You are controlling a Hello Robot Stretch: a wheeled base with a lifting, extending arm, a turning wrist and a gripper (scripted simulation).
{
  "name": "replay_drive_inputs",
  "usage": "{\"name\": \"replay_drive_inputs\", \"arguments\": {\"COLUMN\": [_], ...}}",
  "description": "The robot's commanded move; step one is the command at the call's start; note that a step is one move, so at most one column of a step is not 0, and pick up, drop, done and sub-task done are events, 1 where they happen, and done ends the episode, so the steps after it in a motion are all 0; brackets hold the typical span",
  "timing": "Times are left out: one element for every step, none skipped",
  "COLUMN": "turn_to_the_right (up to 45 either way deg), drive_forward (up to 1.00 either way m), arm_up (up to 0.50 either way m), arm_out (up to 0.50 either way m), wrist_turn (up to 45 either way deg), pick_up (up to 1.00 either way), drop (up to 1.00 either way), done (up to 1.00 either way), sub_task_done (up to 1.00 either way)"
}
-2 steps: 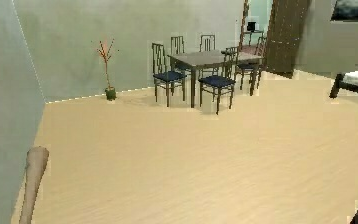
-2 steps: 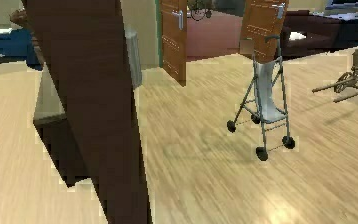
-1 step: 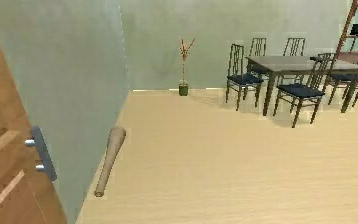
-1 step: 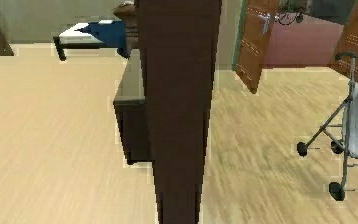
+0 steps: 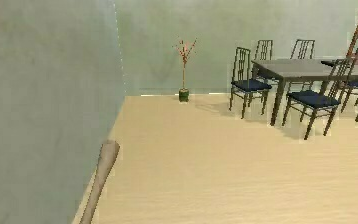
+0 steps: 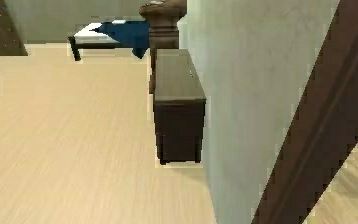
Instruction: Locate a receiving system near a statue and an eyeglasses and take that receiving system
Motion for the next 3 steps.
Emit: {"name": "replay_drive_inputs", "arguments": {"turn_to_the_right": [45.0, 9.0, 0.0], "drive_forward": [0.00, 0.00, 1.00], "arm_up": [0.00, 0.00, 0.00], "arm_out": [0.00, 0.00, 0.00], "wrist_turn": [0.0, 0.0, 0.0], "pick_up": [0.00, 0.00, 0.00], "drop": [0.00, 0.00, 0.00], "done": [0.00, 0.00, 0.00], "sub_task_done": [0.00, 0.00, 0.00]}}
